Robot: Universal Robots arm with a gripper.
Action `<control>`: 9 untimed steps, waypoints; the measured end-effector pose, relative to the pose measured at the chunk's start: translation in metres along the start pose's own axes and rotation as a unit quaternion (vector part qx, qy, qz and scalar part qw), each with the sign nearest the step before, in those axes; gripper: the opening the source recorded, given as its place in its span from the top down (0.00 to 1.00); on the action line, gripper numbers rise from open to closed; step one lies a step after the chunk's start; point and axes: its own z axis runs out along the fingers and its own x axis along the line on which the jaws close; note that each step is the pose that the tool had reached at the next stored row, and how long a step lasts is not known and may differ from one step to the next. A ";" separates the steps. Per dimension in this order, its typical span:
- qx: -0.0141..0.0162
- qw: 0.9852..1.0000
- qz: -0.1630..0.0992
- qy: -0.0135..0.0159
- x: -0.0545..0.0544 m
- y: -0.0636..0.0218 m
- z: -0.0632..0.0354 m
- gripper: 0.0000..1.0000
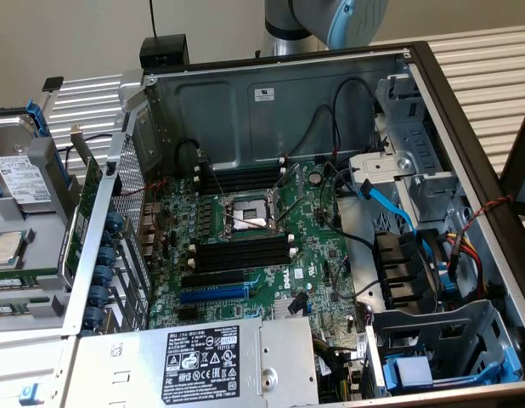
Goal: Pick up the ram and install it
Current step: 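Pick up the ram and move it above insertion slot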
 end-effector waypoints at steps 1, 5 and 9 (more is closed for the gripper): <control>0.000 1.000 -0.009 0.000 0.000 0.0000 0.0000 0.90; 0.002 0.999 -0.045 0.002 0.000 0.0000 0.0000 0.90; 0.004 0.997 -0.081 0.004 0.000 0.0000 0.0000 0.90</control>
